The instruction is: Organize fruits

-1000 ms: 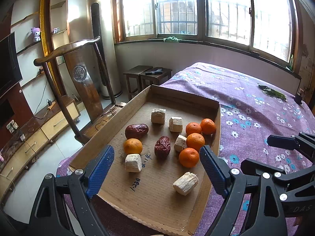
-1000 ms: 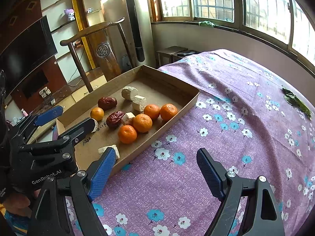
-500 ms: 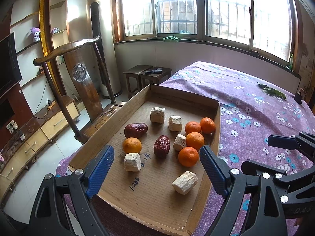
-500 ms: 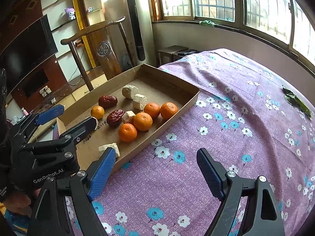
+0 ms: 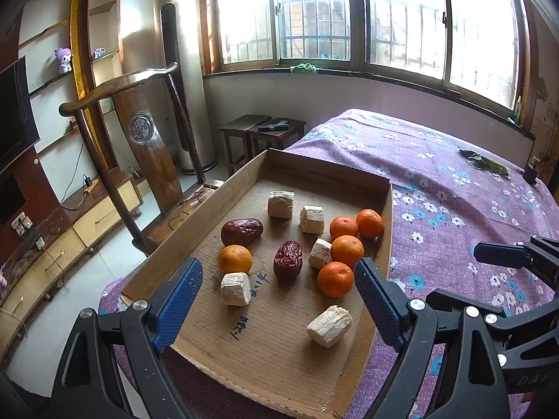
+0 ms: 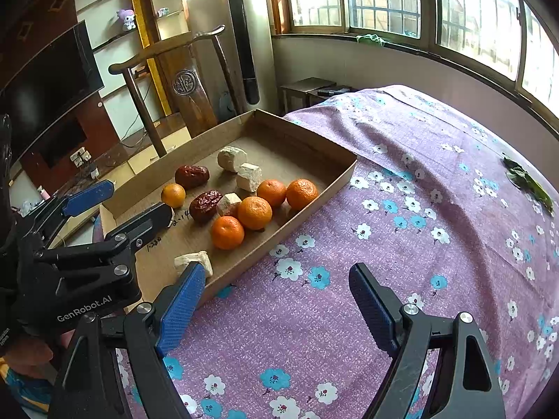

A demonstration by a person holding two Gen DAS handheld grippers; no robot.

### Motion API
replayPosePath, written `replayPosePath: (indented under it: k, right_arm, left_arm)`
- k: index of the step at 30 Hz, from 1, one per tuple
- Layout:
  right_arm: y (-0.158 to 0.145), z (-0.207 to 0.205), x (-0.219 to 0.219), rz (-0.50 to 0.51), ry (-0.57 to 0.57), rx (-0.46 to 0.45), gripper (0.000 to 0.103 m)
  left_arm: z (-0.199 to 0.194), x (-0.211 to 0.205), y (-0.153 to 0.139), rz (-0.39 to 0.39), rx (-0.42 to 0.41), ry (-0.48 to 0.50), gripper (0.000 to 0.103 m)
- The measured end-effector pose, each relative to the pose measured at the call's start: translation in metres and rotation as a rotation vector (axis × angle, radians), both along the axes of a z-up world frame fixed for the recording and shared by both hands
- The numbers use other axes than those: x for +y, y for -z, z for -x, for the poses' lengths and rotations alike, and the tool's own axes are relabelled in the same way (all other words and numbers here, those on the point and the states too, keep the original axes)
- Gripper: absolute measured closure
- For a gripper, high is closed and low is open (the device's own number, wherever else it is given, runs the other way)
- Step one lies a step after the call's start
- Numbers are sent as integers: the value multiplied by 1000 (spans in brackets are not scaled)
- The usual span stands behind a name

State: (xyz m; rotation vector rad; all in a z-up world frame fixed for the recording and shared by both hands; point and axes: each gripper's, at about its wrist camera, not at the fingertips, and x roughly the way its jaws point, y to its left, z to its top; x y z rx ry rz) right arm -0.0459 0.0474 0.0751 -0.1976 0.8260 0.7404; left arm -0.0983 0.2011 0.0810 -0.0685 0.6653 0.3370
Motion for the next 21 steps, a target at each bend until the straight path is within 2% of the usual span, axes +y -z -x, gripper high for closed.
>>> replayPosePath:
  k: [21]
  right_arm:
    - [4, -1, 4, 13, -9, 11, 15]
  left_arm:
    - [-3, 5, 5, 12, 9, -7, 15]
